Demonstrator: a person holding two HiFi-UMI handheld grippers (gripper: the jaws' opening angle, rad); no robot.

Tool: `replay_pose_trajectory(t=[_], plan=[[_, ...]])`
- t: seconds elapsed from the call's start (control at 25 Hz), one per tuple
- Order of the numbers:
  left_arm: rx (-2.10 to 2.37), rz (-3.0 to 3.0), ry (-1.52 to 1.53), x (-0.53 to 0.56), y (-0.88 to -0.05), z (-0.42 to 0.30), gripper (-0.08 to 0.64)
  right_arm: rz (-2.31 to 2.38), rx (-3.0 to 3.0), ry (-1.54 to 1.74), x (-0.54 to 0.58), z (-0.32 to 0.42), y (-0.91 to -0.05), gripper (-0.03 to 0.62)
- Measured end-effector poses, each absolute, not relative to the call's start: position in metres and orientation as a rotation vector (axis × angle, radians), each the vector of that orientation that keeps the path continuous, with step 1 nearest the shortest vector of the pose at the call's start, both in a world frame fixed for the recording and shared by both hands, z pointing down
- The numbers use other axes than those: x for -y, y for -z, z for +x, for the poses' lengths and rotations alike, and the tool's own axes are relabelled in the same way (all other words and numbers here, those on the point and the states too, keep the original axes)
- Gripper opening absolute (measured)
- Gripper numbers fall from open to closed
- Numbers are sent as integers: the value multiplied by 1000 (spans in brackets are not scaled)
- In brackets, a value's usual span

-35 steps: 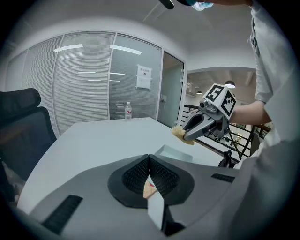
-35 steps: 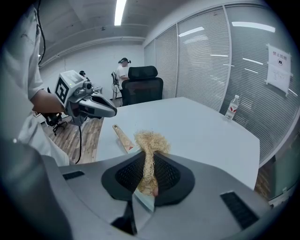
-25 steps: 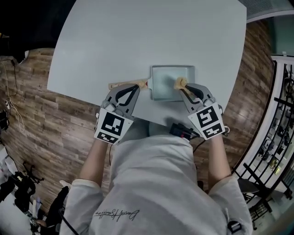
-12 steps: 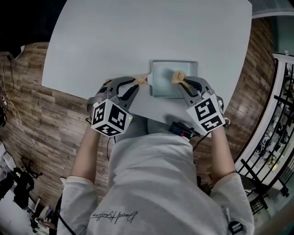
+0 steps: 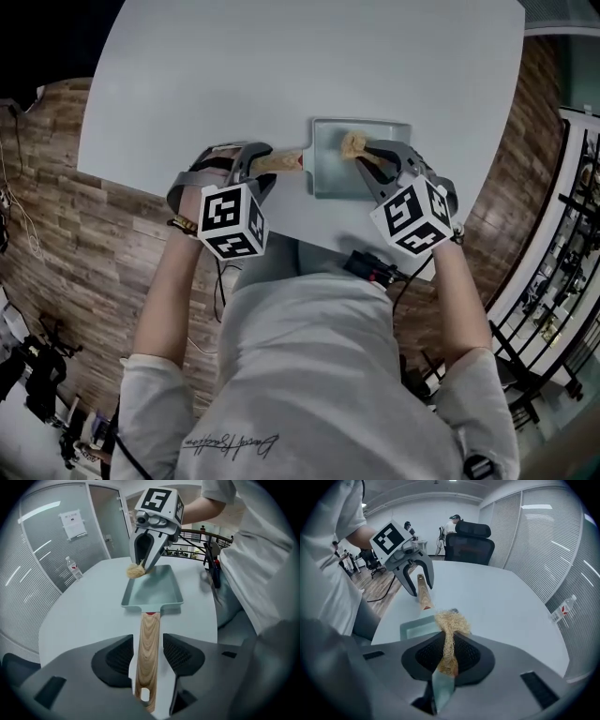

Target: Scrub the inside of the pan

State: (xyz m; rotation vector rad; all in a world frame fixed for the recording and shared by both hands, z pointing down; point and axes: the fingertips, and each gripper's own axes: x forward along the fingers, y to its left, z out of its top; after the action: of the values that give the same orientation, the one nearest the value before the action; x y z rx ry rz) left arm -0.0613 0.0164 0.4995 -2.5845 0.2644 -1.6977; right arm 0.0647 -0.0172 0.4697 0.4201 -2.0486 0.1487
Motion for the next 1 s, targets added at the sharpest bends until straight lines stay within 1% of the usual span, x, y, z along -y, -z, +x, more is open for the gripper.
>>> replay_pose_trajectory(t=[0.16, 0.4, 0.6, 1.0], plan=[[-205, -2558, 1741, -15, -509, -64, 207, 327, 2003, -52, 21, 55, -484, 67], [-148, -2537, 1767, -17, -514, -65, 155, 191, 1940, 64, 25, 39, -510, 67], [-121, -2530, 1775, -17, -512, -63, 150, 114, 1875, 119, 31, 33, -530, 67], [-145, -2544, 1778, -19, -509, -63, 150, 28, 1774, 75, 27, 28, -541, 67]])
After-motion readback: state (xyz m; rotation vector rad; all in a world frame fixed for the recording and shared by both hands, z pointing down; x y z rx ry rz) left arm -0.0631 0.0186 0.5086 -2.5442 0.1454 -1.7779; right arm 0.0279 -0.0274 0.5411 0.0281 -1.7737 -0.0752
